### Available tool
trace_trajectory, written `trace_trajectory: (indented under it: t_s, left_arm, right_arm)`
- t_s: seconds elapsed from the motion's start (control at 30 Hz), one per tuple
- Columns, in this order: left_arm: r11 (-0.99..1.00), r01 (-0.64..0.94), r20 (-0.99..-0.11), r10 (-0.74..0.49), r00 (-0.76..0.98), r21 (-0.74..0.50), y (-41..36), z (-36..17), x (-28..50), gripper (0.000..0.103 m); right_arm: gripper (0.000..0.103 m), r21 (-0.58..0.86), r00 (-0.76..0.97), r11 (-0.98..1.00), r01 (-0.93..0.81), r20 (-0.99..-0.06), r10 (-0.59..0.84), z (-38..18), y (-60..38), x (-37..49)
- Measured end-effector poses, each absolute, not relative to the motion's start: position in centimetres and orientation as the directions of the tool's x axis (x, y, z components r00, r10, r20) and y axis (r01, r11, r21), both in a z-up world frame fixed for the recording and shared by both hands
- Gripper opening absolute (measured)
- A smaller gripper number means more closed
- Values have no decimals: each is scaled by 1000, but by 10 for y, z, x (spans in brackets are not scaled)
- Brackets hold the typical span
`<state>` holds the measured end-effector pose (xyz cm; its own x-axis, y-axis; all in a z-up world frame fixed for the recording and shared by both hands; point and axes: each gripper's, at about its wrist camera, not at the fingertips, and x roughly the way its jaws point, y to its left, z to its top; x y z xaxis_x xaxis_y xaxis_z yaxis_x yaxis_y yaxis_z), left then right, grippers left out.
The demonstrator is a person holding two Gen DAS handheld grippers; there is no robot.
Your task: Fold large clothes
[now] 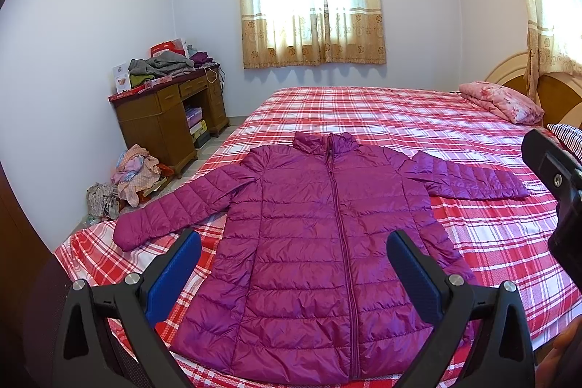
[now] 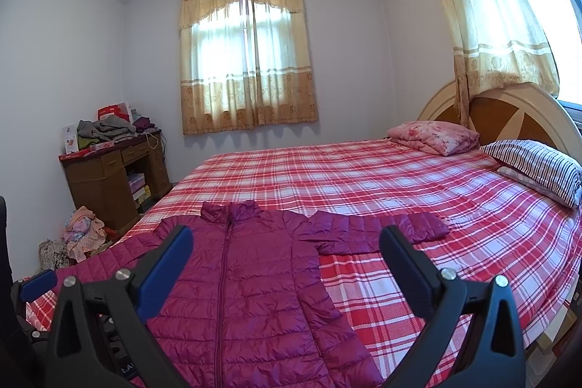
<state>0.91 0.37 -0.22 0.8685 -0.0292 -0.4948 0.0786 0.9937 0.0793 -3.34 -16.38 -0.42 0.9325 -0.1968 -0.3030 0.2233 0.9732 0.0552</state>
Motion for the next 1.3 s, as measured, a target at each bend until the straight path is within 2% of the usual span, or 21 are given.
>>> trace_trajectory:
  t_s: [0.9, 1.3]
  left_arm:
    - [993, 84, -509, -31, 860, 80, -2, -10, 13, 102]
    - [994, 88, -569, -32, 822, 71, -3, -24, 45, 102]
  right_arm:
    - [103, 60, 928, 973, 224, -318, -194, -13, -167, -32]
    - [103, 83, 909, 969, 231, -374, -185, -26, -178, -13]
